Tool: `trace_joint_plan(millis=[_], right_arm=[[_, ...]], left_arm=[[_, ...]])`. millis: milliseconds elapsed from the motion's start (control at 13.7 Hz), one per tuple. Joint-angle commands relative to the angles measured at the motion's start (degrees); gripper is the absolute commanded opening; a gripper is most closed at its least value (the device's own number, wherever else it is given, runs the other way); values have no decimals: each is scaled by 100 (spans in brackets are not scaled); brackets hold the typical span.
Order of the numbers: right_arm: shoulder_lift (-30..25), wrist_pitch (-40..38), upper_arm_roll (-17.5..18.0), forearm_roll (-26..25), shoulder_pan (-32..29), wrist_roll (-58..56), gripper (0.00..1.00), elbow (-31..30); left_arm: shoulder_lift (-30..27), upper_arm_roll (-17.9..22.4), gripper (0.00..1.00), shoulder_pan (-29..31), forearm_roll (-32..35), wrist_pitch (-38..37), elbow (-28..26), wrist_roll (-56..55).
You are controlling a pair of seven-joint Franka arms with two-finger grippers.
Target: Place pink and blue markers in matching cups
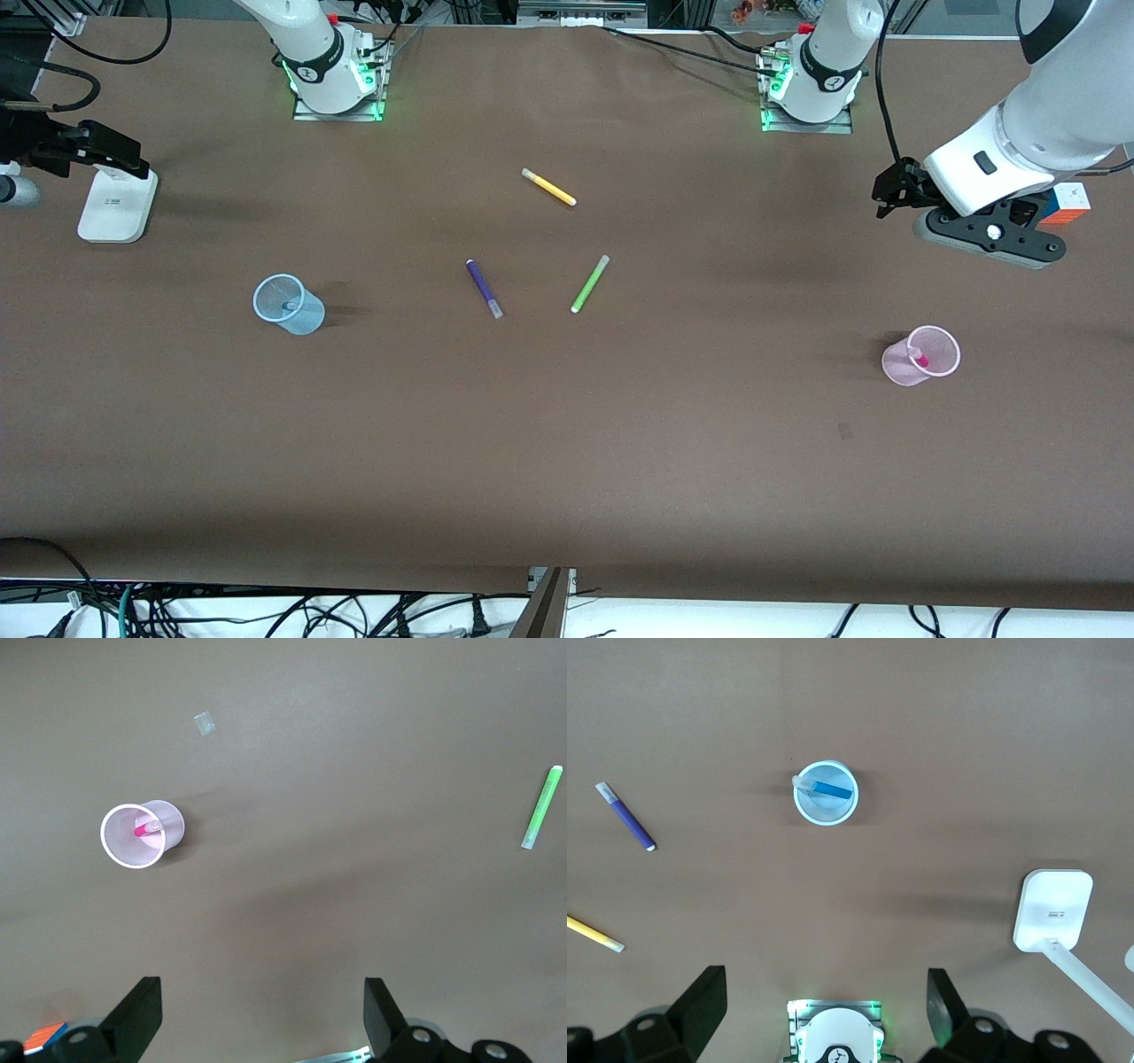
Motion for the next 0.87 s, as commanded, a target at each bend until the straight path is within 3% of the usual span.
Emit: trace_joint_plan(millis=[0, 801], right_arm=[[61, -104, 15, 70, -58, 10, 100, 159], [61, -104, 15, 78, -50, 10, 100, 159]], left_arm=[[-276, 27, 100, 74, 37, 194, -351, 20], [-56, 26, 100, 163, 37, 195, -228, 38]])
